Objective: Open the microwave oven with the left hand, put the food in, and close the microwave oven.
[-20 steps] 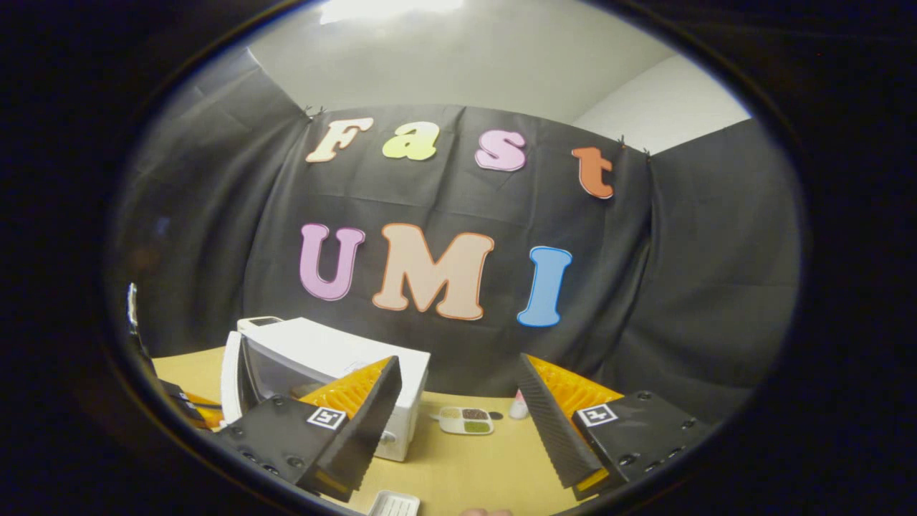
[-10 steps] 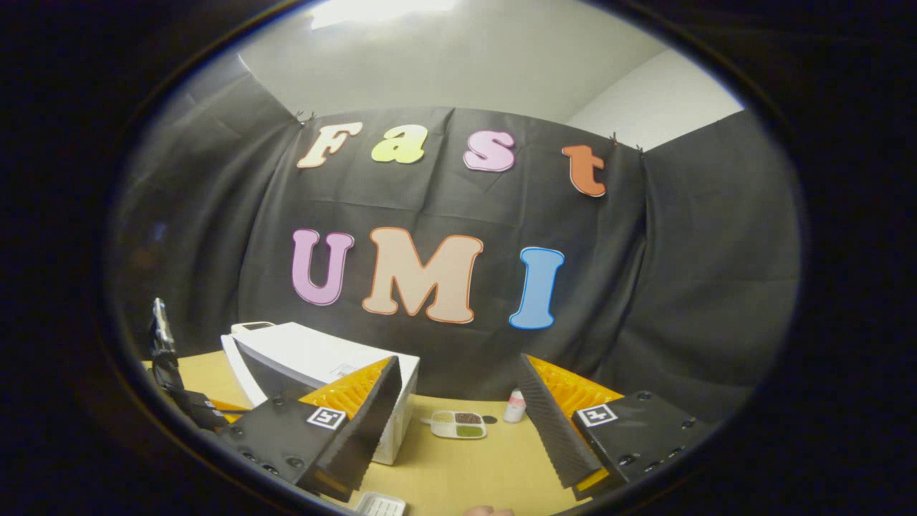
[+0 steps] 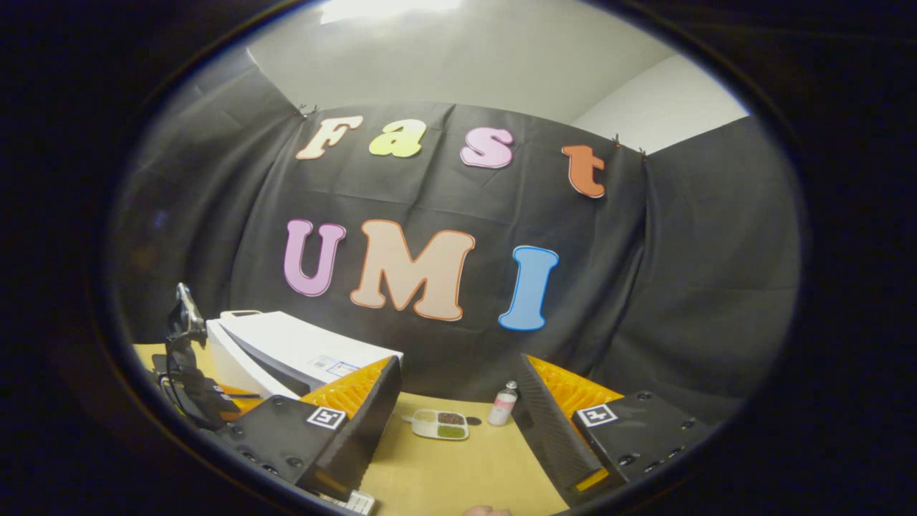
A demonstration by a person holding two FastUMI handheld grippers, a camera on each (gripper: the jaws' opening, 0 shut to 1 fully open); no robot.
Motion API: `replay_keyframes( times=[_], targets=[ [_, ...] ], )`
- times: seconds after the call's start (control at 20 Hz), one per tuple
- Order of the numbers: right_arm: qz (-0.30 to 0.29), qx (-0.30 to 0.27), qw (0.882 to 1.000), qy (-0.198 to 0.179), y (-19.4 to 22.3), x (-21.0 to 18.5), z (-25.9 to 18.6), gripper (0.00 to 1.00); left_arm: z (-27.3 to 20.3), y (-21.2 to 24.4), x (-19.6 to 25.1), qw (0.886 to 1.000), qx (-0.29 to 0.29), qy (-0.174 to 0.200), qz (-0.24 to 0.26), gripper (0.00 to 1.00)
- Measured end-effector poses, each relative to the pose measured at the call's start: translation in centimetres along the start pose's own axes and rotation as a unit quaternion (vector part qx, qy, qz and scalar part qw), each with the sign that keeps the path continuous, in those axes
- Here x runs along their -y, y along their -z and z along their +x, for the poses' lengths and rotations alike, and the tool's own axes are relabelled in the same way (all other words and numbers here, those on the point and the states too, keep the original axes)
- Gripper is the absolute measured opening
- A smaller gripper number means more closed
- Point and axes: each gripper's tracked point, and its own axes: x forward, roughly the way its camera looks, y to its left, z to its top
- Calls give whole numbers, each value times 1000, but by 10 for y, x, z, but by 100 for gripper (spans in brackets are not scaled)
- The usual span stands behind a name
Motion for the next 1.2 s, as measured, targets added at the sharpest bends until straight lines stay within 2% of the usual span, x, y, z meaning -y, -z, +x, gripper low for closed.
replay_keyframes(
  times=[0.25, 0.35, 0.8, 1.0, 1.05, 1.1, 1.2],
  targets=[
    [-16, 2, 1000, 0, 1, 5, 4, 100, 20, -10, -7, 1000, 4, -13, -10, 0],
    [-12, 2, 1000, -4, 1, 2, 4, 97, 26, -13, -10, 1000, 6, -16, -12, 0],
    [4, -4, 1000, -3, 8, 1, 12, 97, 37, -17, -12, 999, 16, -32, -25, 0],
    [8, -2, 1000, -5, 8, -5, 14, 97, 44, -22, -13, 999, 15, -30, -17, 0],
    [6, -3, 1000, -6, 8, -7, 15, 97, 48, -14, -8, 1000, 6, -21, -23, 0],
    [6, -3, 1000, -8, 8, -8, 15, 97, 45, -21, -4, 999, 23, -13, -22, 1],
    [5, -3, 1000, -8, 8, -9, 12, 97, 45, -18, -6, 1000, 11, -14, 0, 0]
  ],
)
